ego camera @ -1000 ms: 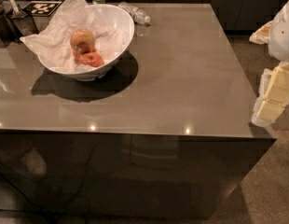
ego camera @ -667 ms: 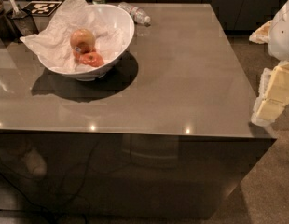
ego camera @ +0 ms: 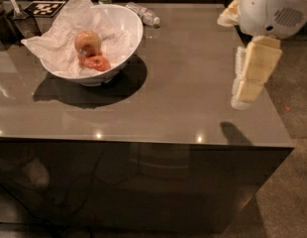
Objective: Pick apple from white bowl
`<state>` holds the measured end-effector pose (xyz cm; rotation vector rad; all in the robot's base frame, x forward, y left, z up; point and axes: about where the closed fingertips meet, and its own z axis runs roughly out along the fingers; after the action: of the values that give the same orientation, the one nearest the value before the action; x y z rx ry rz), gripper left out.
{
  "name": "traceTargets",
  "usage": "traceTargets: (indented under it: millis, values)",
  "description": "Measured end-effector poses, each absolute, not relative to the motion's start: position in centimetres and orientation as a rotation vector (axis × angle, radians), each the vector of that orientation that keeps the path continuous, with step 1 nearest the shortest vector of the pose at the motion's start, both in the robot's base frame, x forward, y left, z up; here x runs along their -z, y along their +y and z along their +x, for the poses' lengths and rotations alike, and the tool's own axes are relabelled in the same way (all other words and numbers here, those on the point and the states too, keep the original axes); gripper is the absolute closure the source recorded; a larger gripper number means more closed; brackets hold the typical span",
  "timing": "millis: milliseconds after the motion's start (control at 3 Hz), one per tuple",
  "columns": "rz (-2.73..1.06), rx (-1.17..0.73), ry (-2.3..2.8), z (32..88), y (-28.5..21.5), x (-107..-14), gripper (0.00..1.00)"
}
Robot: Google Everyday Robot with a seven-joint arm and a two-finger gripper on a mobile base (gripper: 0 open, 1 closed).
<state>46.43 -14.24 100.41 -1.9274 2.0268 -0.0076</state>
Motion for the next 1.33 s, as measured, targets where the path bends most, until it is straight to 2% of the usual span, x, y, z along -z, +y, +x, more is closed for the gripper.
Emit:
traceTargets:
  millis: [667, 1333]
  values:
    - [-1.872, -0.031, 2.000, 48.1, -12.6, -99.2, 0.00]
    - [-1.961, -0.253, 1.971, 55.7, -4.1, -97.5, 0.00]
